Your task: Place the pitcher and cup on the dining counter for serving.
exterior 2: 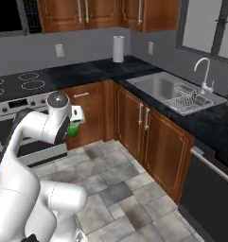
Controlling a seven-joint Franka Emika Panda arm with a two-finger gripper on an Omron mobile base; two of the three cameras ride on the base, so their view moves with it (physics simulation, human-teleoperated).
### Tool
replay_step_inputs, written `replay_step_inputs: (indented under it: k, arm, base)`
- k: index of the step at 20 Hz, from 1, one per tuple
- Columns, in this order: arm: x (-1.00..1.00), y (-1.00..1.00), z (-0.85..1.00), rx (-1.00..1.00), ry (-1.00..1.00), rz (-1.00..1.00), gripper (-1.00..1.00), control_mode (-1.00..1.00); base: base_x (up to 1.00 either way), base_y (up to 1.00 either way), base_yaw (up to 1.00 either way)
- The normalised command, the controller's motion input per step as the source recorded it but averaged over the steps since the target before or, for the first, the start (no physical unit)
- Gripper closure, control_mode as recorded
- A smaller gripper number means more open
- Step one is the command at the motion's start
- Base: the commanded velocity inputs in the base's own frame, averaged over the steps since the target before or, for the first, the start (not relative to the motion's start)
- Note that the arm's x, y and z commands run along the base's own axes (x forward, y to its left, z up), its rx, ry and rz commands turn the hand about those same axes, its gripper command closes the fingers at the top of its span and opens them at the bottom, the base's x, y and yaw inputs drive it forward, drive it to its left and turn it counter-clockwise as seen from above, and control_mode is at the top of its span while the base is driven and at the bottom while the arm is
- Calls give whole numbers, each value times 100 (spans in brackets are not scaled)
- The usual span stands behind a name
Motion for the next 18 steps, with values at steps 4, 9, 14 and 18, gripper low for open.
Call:
replay_step_inputs:
  k: [4,9,14,18]
  arm:
    - [0,0,0,0,0,0,100,100]
    - [0,0,0,0,0,0,100,100]
    - [0,0,0,0,0,0,100,100]
    - [0,0,0,0,0,0,100,100]
  base:
    - [-46,15,100]
    - [-37,9,100]
    - [-12,0,99]
    - [0,-5,96]
